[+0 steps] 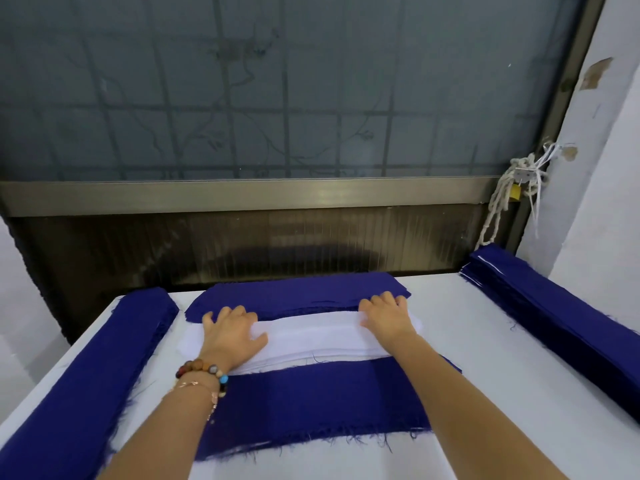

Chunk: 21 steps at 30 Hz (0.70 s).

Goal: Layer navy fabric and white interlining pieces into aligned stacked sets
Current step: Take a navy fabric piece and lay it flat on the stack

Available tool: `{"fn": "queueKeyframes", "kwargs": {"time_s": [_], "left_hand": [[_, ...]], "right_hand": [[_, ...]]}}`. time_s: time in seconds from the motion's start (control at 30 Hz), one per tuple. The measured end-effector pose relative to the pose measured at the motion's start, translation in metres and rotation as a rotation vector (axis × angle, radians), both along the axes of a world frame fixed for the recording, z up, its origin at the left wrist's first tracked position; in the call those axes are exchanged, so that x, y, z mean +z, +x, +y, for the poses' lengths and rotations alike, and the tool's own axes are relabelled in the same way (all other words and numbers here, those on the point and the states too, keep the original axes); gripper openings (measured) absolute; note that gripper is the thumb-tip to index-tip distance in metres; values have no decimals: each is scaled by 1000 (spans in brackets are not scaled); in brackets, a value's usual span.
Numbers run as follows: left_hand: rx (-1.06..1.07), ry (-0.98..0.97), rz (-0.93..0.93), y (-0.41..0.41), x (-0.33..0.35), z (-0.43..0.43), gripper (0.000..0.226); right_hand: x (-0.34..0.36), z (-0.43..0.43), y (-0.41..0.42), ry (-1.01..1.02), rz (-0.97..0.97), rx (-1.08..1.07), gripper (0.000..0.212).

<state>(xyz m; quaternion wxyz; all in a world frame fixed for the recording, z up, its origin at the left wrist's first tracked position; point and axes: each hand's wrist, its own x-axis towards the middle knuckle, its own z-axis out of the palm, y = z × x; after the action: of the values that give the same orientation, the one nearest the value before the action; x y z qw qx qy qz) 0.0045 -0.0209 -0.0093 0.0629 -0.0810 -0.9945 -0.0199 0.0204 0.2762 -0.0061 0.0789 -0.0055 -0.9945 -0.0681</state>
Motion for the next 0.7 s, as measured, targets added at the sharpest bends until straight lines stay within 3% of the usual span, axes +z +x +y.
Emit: {"fn": "queueKeyframes", "kwargs": {"time_s": [0.23, 0.37, 0.43, 0.7], "left_hand": [[111, 13, -56, 5, 8, -52, 26], [175, 201, 26, 20, 3, -52, 25], [221, 390, 115, 31, -1, -49, 20], [339, 1030, 180, 52, 12, -46, 21]], "right_hand": [[8, 52, 15, 69, -35, -180, 37], [3, 59, 23, -2, -13, -213, 40], [3, 59, 27, -50, 11, -226, 40], [21, 61, 46, -777, 162, -266, 34]]}}
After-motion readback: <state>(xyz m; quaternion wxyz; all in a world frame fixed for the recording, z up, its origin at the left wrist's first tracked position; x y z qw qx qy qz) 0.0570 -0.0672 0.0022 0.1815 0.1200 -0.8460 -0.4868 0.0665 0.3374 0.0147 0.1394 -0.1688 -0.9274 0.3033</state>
